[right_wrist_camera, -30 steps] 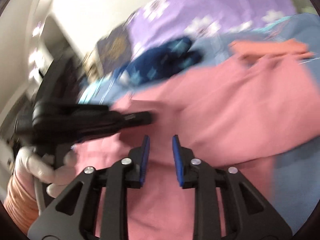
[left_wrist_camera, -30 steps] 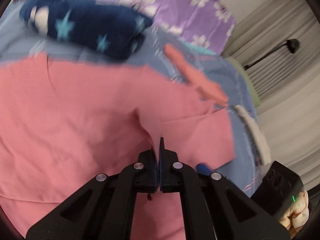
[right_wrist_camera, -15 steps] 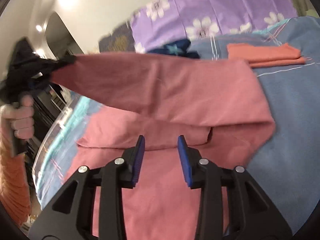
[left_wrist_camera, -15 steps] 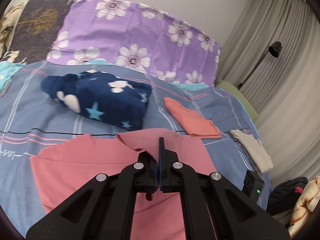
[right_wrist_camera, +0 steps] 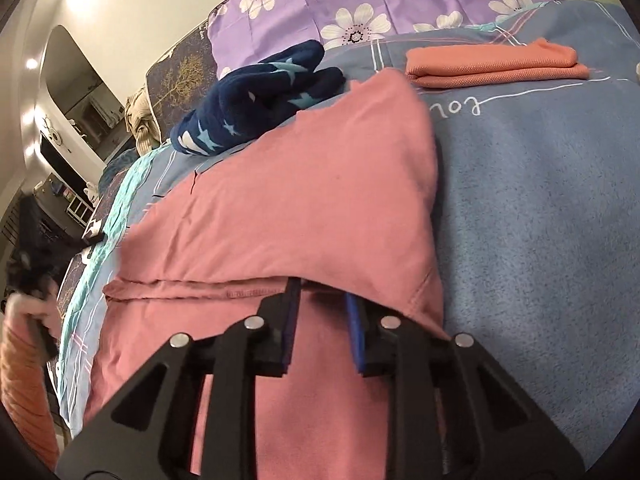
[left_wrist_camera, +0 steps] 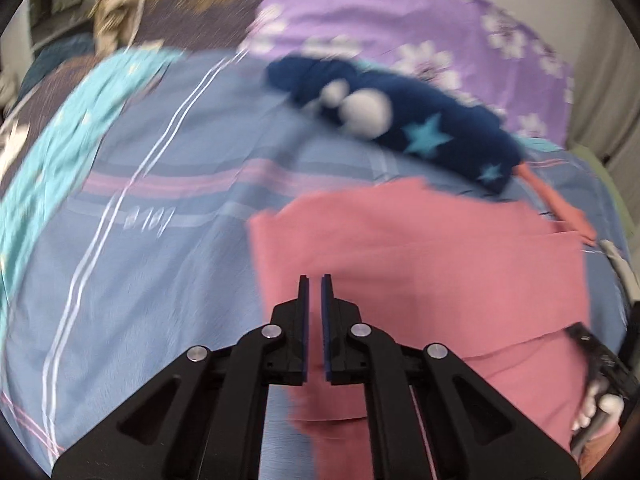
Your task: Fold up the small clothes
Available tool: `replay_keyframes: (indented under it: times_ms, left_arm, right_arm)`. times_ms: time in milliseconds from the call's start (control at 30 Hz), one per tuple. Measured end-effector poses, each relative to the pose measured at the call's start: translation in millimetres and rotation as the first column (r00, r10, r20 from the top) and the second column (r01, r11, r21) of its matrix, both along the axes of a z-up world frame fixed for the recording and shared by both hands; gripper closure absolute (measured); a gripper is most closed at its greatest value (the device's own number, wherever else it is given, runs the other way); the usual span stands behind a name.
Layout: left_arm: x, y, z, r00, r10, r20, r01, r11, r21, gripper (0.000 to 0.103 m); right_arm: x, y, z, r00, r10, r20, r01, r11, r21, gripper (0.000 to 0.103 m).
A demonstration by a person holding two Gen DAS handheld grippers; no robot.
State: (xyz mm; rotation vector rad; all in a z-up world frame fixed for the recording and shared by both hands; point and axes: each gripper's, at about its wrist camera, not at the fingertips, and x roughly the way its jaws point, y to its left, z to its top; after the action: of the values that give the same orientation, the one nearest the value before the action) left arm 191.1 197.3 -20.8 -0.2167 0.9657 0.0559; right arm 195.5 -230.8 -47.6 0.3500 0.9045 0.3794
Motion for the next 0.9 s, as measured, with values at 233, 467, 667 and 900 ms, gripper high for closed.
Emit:
replay_keyframes:
  times_ms: [233, 467, 667, 900]
  left_arm:
    - [-5.2, -2.3, 1.0, 0.998, -0.003, 0.057, 0.006, 0.998, -0.056, 0.086]
    - [2.8, -79.2, -41.3, 0.989, -0.144, -0.022, 0.146, 0.986, 0.075, 0.058]
    - [-7.5, -103.0, -45.6, 0.985, -0.167, 0.048, 0.149, 0.956, 0.254, 0.056]
    - [7.6, -114.1, 0.6, 0.967, -0.215, 0.136, 0.223, 0.974, -0.049, 0.057]
  right_arm:
    - [3.2, -2.4, -0.4, 1.0, 0.008, -0.002, -0.008, 1.0, 0.01, 0.076]
    - [-2.5, 1.1, 6.0, 0.999, 0.041, -0.016, -0.041, 0.999, -0.027, 0.072]
    - [-29.8, -11.4, 50.5, 0.98, 0.181, 0.084, -0.182, 0.983, 0.003, 0.065]
    - [-13.2, -80.2, 46.9, 0.997, -0.04, 0.065, 0.039, 0.999, 0.014, 0.058]
